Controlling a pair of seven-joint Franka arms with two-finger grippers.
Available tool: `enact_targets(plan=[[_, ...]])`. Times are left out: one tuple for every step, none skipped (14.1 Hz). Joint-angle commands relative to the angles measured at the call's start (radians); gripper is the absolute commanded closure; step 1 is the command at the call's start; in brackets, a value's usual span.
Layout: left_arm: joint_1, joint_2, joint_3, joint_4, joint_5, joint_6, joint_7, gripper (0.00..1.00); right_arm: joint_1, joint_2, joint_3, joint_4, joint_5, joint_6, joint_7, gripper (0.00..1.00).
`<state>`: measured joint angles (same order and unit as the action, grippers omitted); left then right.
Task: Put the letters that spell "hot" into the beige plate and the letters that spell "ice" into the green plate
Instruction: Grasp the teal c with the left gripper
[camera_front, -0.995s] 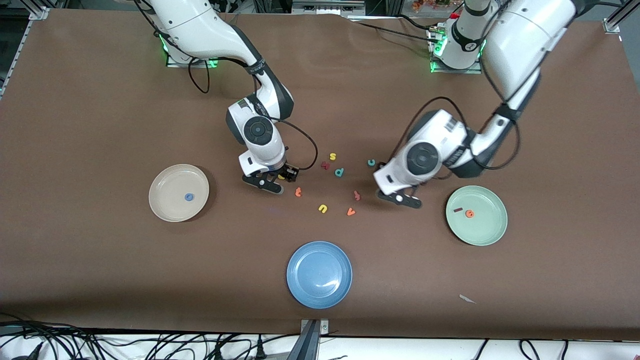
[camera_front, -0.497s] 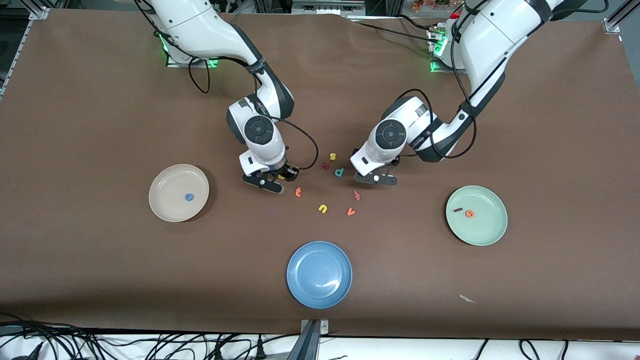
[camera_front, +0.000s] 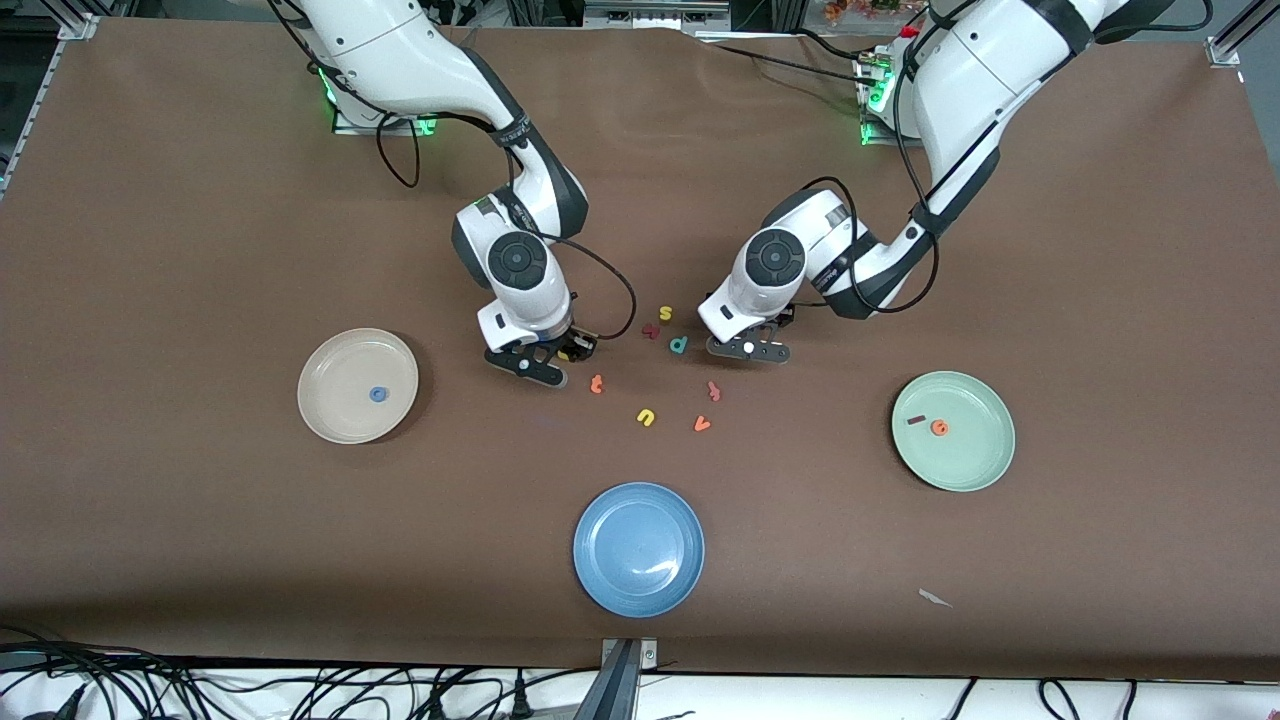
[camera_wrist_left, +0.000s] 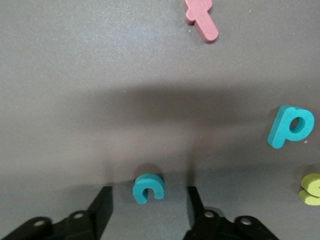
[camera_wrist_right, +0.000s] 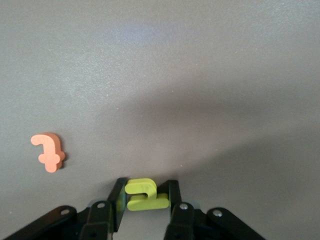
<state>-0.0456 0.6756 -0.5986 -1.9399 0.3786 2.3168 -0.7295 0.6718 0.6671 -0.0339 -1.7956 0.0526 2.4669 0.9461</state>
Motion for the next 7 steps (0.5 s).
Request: enact_targets(plan=[[0.004,0.007,-0.003,-0.004,0.039,0.016,-0.034,0.43,0.008,0.028,0.000,0.025,-0.007,0.007,0.004,0.68],[0.004,0.009,-0.003,-0.004,0.042,0.016,-0.034,0.48,0.005,0.026,0.000,0.045,-0.007,-0.015,0.000,0.68],[0.004,0.010,-0.003,-0.004,0.042,0.016,-0.034,0.57,-0.001,0.026,-0.001,0.083,-0.008,-0.073,-0.006,0.69],[0.006,0.010,-0.003,-0.004,0.042,0.016,-0.034,0.70,-0.009,0.025,-0.003,0.125,-0.007,-0.133,-0.021,0.70],[0.010,0.009,-0.003,-0.004,0.042,0.015,-0.034,0.85,-0.024,0.020,-0.003,0.154,-0.007,-0.182,-0.045,0.71],[0.010,0.007,-0.003,-0.004,0.042,0.015,-0.034,0.88,-0.040,0.016,-0.004,0.174,-0.007,-0.225,-0.078,0.71],[0.012,0.005,-0.003,-0.002,0.042,0.013,-0.034,0.89,-0.055,0.005,-0.007,0.177,-0.007,-0.259,-0.136,0.71]])
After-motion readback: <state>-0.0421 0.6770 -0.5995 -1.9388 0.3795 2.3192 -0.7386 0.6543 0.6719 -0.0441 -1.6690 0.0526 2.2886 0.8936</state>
